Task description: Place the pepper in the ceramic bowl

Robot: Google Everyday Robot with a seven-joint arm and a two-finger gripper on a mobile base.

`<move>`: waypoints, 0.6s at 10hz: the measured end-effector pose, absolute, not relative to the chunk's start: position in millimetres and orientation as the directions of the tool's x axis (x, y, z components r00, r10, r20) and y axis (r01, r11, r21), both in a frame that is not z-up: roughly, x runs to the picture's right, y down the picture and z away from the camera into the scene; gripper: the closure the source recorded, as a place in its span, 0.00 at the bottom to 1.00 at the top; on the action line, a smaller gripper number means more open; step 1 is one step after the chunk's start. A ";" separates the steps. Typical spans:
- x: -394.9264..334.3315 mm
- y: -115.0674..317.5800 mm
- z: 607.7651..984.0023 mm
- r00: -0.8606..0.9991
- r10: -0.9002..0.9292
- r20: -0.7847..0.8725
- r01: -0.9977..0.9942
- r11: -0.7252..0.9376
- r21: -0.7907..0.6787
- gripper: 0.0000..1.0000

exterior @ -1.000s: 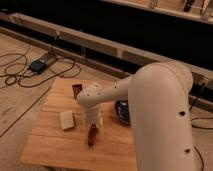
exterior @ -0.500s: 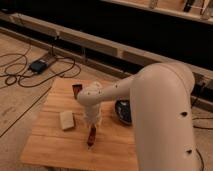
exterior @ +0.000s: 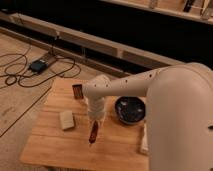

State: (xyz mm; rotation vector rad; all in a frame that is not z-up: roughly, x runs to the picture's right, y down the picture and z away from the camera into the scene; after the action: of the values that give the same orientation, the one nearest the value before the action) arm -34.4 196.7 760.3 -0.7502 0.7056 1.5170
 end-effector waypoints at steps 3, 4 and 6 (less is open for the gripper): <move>4.6 163.8 746.3 -0.093 0.621 -0.778 -0.995 -0.077 0.057 1.00; 13.1 156.4 745.2 -0.104 0.626 -0.773 -0.995 -0.077 0.071 1.00; 45.0 126.6 755.7 -0.148 0.657 -0.739 -0.988 -0.070 0.135 1.00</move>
State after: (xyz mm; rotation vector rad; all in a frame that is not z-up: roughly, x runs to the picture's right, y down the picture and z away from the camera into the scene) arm 45.0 126.6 755.7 -0.5935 0.7489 1.5879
